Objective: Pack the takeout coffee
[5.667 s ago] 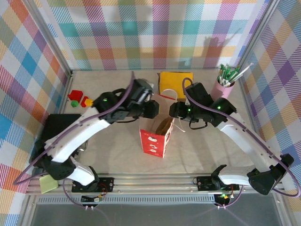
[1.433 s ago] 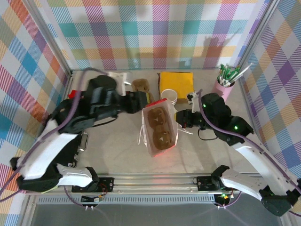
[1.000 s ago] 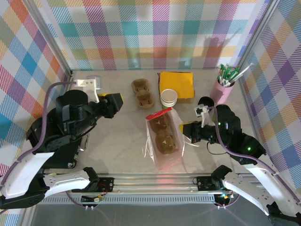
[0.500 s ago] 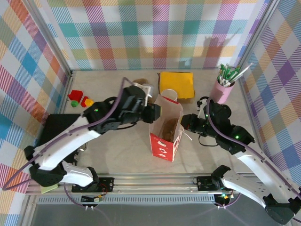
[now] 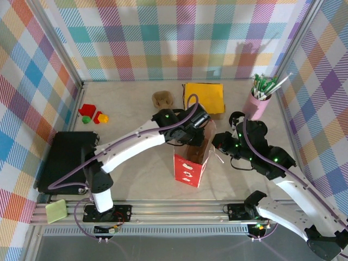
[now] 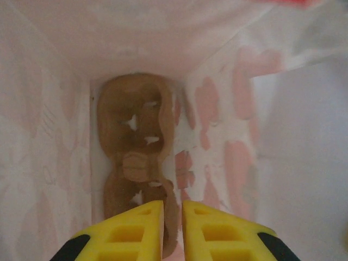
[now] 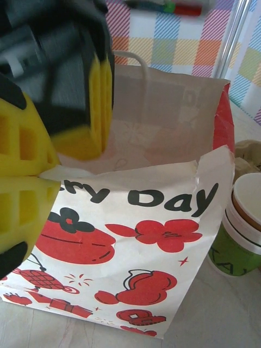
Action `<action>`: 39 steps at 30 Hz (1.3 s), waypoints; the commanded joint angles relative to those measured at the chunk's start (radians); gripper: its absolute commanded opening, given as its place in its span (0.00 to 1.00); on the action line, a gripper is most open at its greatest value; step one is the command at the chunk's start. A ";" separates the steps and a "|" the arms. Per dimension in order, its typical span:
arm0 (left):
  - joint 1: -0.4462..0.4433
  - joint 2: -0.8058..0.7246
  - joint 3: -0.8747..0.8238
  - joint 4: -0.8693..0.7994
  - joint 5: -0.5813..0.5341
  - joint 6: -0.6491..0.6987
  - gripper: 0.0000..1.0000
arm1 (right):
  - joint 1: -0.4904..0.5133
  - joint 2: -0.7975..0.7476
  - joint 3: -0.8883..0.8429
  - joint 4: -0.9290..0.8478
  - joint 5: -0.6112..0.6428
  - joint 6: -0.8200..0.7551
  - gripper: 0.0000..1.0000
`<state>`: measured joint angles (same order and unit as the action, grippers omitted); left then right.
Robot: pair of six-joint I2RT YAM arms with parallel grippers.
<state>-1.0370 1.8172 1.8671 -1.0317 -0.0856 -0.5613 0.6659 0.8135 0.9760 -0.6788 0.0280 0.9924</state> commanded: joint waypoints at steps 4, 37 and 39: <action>-0.008 0.108 -0.021 -0.064 0.064 0.003 0.12 | 0.000 -0.022 -0.025 -0.024 0.030 0.018 0.00; -0.005 0.343 -0.281 0.190 0.233 0.048 0.03 | 0.000 -0.025 -0.026 -0.037 0.036 0.009 0.00; -0.005 0.351 -0.285 0.192 0.230 0.049 0.03 | 0.000 -0.022 -0.023 -0.035 0.033 0.009 0.00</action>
<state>-1.0382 2.0823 1.6257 -0.8070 0.1577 -0.5266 0.6659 0.7883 0.9546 -0.7204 0.0757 1.0061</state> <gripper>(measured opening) 0.049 0.066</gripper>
